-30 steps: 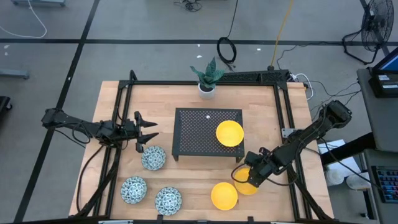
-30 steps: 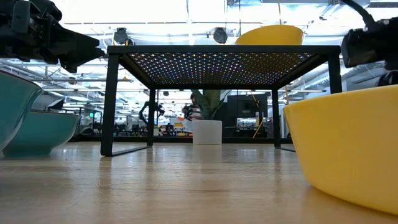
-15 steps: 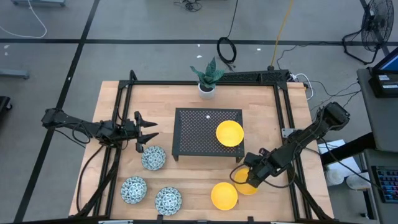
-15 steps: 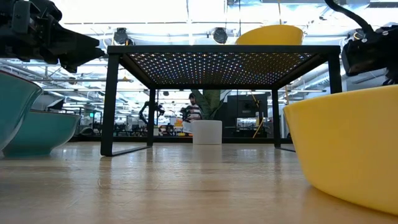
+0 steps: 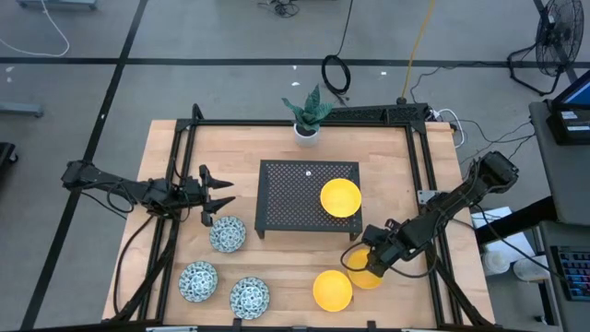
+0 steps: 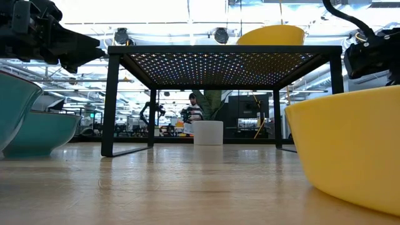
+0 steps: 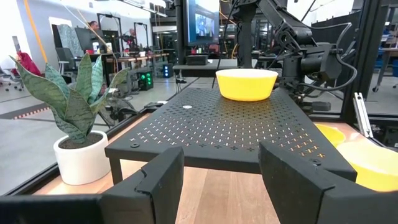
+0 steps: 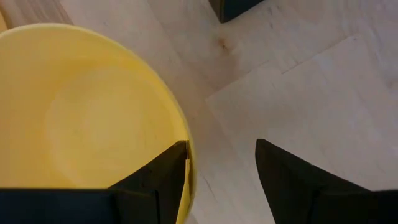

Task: Pick & Place Mini bowls
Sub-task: Stack the right yellow bowl on the yellow bowl on the shelf

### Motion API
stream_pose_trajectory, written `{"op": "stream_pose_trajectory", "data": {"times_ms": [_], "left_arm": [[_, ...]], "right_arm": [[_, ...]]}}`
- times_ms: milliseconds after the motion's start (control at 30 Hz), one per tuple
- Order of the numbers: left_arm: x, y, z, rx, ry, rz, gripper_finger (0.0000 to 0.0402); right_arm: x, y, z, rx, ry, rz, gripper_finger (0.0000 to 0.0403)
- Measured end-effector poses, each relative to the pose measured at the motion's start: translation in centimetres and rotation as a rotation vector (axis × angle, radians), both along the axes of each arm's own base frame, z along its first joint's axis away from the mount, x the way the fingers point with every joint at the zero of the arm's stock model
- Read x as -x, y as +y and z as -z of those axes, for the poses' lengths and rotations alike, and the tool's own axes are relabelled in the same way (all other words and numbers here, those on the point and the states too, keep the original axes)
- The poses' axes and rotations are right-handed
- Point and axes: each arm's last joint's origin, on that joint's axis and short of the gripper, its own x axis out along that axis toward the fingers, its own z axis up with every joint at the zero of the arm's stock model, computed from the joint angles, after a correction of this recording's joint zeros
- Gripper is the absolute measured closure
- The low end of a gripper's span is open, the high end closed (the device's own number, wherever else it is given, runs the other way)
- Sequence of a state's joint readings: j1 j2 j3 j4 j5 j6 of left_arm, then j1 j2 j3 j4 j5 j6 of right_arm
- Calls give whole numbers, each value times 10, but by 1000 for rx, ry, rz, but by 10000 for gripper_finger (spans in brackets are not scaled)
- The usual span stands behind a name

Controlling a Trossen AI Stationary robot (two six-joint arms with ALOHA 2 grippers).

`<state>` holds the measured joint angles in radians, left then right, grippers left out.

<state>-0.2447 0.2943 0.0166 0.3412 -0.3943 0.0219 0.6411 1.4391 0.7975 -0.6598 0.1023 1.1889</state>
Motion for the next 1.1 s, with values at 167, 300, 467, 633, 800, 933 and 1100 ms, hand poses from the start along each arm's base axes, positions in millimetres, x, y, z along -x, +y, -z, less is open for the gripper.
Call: {"op": "stream_pose_trajectory", "data": {"times_ms": [167, 300, 467, 633, 800, 933, 1100], "left_arm": [[0, 0, 0, 0, 0, 0, 190], [0, 0, 0, 0, 0, 0, 190], [0, 0, 0, 0, 0, 0, 190], [0, 0, 0, 0, 0, 0, 190], [0, 0, 0, 0, 0, 0, 190], [0, 0, 0, 0, 0, 0, 190], [0, 0, 0, 0, 0, 0, 190]], "right_arm": [[0, 0, 0, -1, 0, 3, 222], [0, 0, 0, 1, 3, 3, 222], [0, 0, 0, -3, 3, 25, 222], [0, 0, 0, -4, 4, 29, 222], [0, 0, 0, -4, 4, 29, 222], [0, 0, 0, -3, -3, 2, 222], [0, 0, 0, 4, -5, -32, 222]]}}
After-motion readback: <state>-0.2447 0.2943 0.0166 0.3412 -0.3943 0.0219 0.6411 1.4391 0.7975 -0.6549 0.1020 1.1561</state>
